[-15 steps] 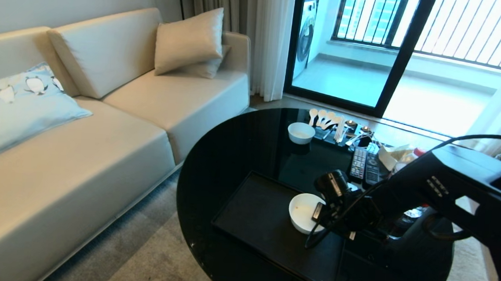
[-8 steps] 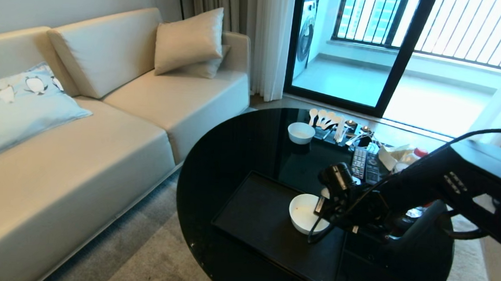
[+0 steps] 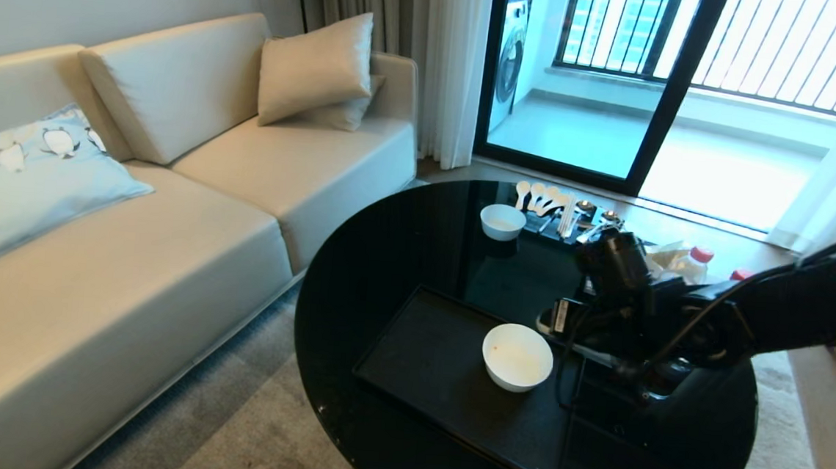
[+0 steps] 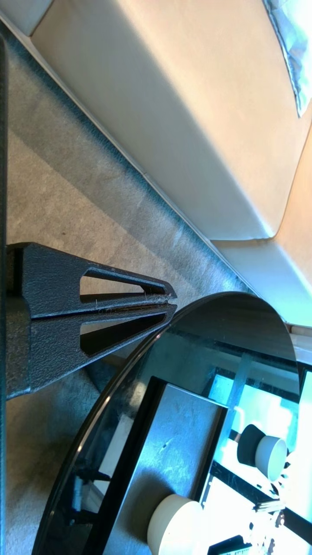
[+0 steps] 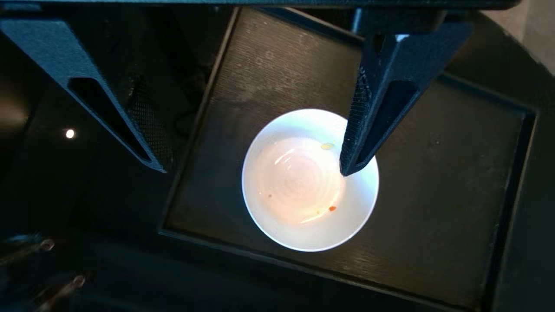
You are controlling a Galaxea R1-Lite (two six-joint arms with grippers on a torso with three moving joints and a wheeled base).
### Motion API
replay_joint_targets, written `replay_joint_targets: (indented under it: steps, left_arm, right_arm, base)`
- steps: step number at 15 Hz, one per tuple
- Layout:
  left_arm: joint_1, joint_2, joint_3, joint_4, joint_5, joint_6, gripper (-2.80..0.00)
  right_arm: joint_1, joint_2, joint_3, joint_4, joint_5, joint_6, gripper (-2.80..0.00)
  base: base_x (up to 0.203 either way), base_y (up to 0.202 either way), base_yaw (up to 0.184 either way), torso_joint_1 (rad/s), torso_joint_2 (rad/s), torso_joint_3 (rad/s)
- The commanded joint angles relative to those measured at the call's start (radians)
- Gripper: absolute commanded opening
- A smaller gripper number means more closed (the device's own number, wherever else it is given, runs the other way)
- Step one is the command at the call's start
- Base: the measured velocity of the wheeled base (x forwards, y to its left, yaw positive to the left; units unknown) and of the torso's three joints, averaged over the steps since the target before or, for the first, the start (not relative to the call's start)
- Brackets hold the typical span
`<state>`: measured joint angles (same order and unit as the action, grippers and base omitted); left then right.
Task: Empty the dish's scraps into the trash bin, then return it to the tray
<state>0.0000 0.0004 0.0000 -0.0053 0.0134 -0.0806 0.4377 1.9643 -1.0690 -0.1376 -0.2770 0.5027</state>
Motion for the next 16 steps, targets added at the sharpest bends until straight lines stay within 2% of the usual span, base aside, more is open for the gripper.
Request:
replay_joint_targets:
  steps: [1, 5, 9, 10, 16]
  left_arm:
    - [0.000, 0.000, 0.000, -0.001, 0.000, -0.001, -2.80]
    - [0.000, 0.000, 0.000, -0.001, 0.000, -0.001, -2.80]
    - [0.000, 0.000, 0.000, -0.001, 0.000, -0.001, -2.80]
    - [0.000, 0.000, 0.000, -0.001, 0.000, -0.001, -2.80]
    - [0.000, 0.000, 0.000, -0.001, 0.000, -0.001, -2.80]
  right_arm:
    - [0.002, -0.202, 0.091, -0.038, -0.002, -0.081, 0.00]
    - [0.005, -0.419, 0.342, -0.196, 0.000, -0.249, 0.00]
    - [0.004, -0.603, 0.572, -0.306, 0.002, -0.327, 0.00]
    - [0.004, -0.645, 0.609, -0.316, 0.002, -0.336, -2.80]
    - [0.004, -0.868, 0.789, -0.327, 0.007, -0.348, -2.80]
  base:
    - [0.000, 0.000, 0.000, 0.000, 0.00, 0.000]
    - [0.000, 0.000, 0.000, 0.000, 0.00, 0.000]
    - [0.000, 0.000, 0.000, 0.000, 0.00, 0.000]
    - [0.000, 0.000, 0.000, 0.000, 0.00, 0.000]
    - [0.000, 0.000, 0.000, 0.000, 0.00, 0.000]
